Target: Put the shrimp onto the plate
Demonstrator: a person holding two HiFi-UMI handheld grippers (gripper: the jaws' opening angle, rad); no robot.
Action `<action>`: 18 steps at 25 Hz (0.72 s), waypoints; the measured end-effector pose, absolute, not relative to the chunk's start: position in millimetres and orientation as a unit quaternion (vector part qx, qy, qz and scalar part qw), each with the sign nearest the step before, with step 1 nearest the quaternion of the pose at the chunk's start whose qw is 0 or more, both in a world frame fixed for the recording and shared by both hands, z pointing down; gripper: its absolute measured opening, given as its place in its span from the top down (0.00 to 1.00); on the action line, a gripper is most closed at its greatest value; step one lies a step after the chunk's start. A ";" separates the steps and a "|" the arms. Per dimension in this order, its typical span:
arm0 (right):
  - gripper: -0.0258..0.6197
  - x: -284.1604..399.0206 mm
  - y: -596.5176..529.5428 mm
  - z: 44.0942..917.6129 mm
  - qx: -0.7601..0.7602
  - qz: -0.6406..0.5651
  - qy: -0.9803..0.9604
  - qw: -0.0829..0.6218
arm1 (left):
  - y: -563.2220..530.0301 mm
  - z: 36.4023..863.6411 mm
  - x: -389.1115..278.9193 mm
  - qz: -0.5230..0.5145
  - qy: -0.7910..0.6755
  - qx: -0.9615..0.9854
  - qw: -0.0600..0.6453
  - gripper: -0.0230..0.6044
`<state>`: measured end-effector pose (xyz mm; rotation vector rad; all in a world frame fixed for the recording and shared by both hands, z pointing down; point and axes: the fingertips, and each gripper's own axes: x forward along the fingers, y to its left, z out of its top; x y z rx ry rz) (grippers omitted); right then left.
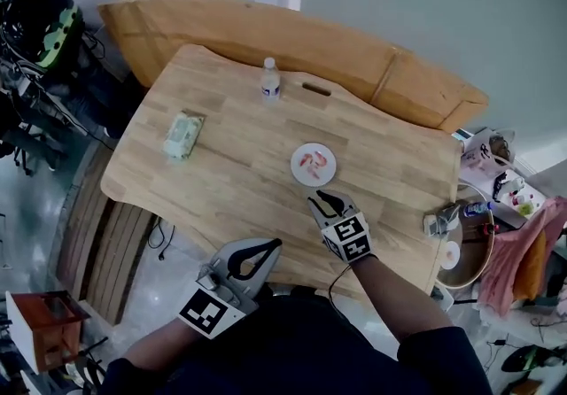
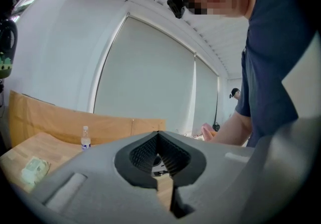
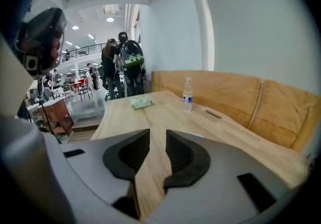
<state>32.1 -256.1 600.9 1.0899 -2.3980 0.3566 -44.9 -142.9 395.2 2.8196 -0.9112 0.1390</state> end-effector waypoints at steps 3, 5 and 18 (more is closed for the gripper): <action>0.80 23.3 -228.5 559.8 0.401 0.114 -0.884 0.210 | -135.4 393.5 -43.5 0.045 -0.296 0.951 0.082 0.97; 0.82 17.3 -211.0 533.6 0.403 0.105 -0.889 0.189 | -130.4 393.0 -42.8 0.045 -0.290 0.953 0.079 0.97; 0.93 13.7 -120.7 422.7 0.428 0.093 -0.896 0.072 | -104.9 371.0 -19.8 0.027 -0.237 0.969 0.066 0.97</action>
